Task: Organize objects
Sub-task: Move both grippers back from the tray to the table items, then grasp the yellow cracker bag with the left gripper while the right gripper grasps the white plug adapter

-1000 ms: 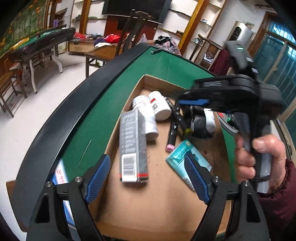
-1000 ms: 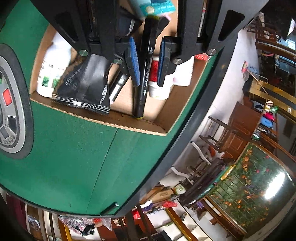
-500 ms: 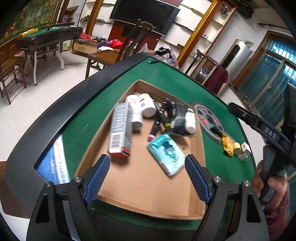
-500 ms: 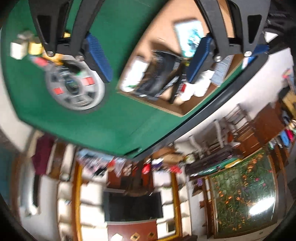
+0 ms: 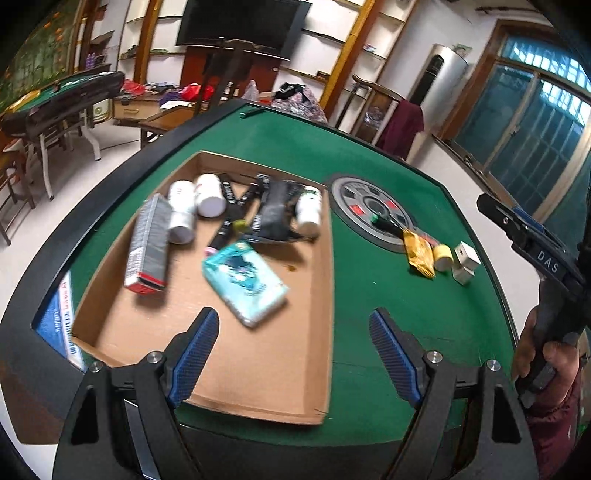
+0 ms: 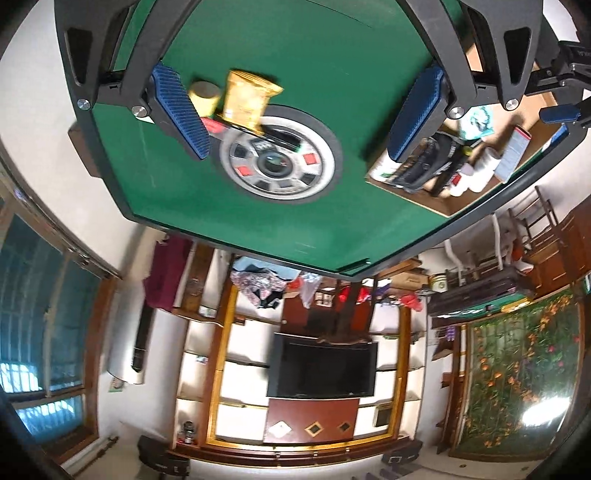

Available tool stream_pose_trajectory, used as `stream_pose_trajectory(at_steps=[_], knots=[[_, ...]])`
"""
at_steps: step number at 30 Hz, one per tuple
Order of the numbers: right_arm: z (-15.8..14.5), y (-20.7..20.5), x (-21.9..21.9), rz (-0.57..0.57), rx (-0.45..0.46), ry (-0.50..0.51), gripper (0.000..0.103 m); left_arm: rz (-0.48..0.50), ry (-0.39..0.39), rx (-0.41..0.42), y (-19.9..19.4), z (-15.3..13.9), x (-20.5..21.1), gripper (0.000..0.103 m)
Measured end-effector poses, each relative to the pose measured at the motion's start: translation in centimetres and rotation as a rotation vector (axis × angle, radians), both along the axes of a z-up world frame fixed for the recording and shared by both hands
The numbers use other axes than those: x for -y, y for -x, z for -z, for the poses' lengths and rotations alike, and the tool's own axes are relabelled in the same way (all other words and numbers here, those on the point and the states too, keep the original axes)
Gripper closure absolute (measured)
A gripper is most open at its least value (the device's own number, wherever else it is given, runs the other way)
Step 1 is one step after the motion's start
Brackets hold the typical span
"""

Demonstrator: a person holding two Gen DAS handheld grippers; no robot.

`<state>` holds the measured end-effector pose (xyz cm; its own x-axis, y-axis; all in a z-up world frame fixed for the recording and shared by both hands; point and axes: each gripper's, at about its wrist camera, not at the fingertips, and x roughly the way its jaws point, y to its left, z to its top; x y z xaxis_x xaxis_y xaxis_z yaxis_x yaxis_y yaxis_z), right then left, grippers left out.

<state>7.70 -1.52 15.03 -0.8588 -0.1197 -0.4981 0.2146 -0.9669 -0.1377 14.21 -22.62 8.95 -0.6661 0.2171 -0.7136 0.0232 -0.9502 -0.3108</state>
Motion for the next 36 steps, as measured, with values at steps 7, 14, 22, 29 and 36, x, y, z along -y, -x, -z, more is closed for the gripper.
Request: stream_pose_trajectory(at_steps=[7, 14, 22, 29, 36], knots=[[0.4, 0.8, -4.5, 0.067, 0.022, 0.029, 0.002, 0.042, 0.037, 0.015, 0.2, -0.2, -3.0, 0.020], [2.4, 3.2, -8.3, 0.138, 0.083, 0.065, 0.002, 0.065, 0.059, 0.053, 1.1, 0.7, -5.0, 0.020], [4.7, 6.9, -12.8, 0.220, 0.154, 0.075, 0.002, 0.091, 0.067, 0.095, 2.7, 1.8, -7.0, 0.020], [5.9, 9.4, -18.7, 0.238, 0.193, 0.244, 0.002, 0.133, 0.108, 0.117, 4.9, 2.4, -9.8, 0.020], [8.4, 10.1, -20.8, 0.206, 0.261, 0.351, 0.002, 0.176, 0.140, 0.115, 8.9, 3.2, -14.1, 0.020]])
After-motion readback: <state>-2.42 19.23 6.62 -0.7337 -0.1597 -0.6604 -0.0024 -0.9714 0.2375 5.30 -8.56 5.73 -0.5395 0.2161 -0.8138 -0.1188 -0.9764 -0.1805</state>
